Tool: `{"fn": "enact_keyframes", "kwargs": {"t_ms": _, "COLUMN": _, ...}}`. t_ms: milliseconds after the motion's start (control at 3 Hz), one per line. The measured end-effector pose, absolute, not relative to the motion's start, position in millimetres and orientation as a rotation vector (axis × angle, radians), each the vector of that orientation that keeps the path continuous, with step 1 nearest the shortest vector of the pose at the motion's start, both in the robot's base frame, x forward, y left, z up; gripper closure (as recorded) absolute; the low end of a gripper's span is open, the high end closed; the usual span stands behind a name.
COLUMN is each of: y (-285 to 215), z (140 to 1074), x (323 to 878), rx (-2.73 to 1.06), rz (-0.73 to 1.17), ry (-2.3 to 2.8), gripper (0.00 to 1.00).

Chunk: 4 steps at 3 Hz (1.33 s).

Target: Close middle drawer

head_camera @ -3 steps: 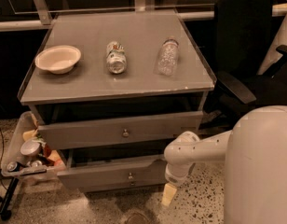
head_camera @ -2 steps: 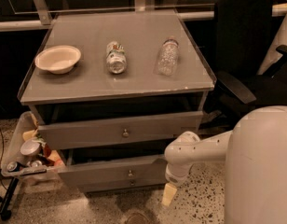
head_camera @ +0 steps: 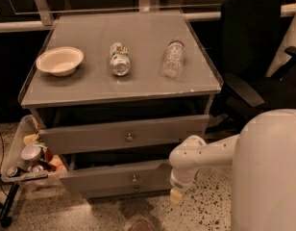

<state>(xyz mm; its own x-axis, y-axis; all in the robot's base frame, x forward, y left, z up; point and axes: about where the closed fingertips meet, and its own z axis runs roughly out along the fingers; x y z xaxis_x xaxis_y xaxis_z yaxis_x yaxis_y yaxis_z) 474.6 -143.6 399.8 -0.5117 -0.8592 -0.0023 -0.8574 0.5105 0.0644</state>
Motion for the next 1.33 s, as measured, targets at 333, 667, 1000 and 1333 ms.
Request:
{"fn": "enact_keyframes", "kwargs": {"t_ms": 333, "y": -143.6, "z": 399.8, "x": 474.7, "rx": 1.537, "rz": -0.089, "ry": -2.704, "gripper": 0.65}}
{"fn": "enact_keyframes", "kwargs": {"t_ms": 667, "y": -143.1, "z": 398.5, "x": 477.0, "rx": 1.539, "rz": -0.086, "ry": -2.705, "gripper": 0.88}}
{"fn": "enact_keyframes", "kwargs": {"t_ms": 1000, "y": -141.6, "z": 394.5, "x": 496.4, "rx": 1.537, "rz": -0.063, "ry": -2.733, "gripper": 1.00}}
{"fn": "enact_keyframes", "kwargs": {"t_ms": 1333, "y": -140.9, "z": 393.1, "x": 517.7, "rx": 1.541, "rz": -0.026, "ry": -2.764, "gripper": 1.00}}
